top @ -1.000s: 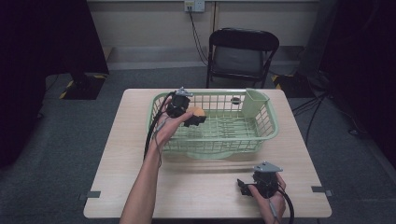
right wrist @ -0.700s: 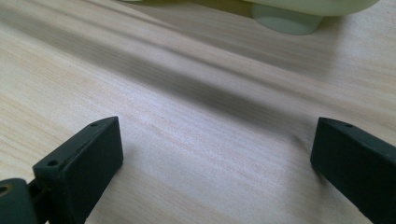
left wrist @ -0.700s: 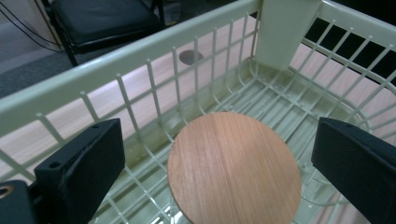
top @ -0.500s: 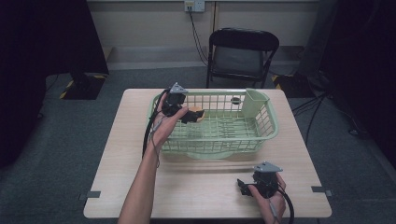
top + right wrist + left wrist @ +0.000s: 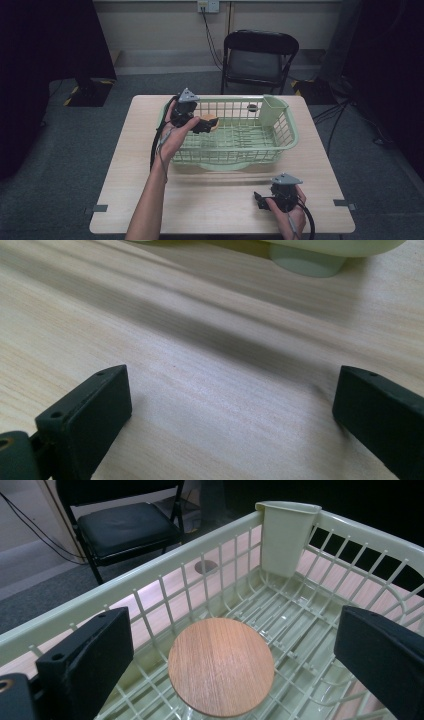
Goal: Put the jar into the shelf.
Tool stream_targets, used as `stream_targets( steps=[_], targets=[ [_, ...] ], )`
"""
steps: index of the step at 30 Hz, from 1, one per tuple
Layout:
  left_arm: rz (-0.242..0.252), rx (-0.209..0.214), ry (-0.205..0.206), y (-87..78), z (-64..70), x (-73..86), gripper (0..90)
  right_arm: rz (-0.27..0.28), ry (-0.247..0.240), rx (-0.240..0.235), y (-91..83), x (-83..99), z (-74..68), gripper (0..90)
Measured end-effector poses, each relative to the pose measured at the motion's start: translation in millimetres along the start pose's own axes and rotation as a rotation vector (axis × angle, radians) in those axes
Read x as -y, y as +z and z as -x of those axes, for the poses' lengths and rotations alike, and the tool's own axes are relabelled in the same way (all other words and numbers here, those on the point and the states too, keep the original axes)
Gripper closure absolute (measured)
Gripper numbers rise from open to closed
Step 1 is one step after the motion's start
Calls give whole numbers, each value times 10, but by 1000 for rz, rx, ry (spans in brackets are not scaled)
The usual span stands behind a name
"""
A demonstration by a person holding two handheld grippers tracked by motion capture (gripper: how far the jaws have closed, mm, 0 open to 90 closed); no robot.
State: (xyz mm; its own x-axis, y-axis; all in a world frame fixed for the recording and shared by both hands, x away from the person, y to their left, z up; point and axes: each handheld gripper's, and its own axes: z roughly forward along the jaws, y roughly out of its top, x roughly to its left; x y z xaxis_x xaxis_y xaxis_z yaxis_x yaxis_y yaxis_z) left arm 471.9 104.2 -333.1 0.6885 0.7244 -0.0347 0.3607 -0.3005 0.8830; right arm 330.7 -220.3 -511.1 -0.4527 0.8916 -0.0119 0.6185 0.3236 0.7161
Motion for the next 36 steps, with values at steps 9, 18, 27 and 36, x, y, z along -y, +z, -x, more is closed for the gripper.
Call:
stream_targets(
  steps=[9,18,27,36],
  targets=[
    [8,-46,9,-120,93,15,23,0,0,0,0,0,0,15],
    [36,-42,9,-252,177,109,23,0,0,0,0,0,0,15],
    [78,-73,-5,-394,237,263,19,0,0,0,0,0,0,15],
    [102,-87,-32,-514,314,462,18,0,0,0,0,0,0,15]
  ],
)
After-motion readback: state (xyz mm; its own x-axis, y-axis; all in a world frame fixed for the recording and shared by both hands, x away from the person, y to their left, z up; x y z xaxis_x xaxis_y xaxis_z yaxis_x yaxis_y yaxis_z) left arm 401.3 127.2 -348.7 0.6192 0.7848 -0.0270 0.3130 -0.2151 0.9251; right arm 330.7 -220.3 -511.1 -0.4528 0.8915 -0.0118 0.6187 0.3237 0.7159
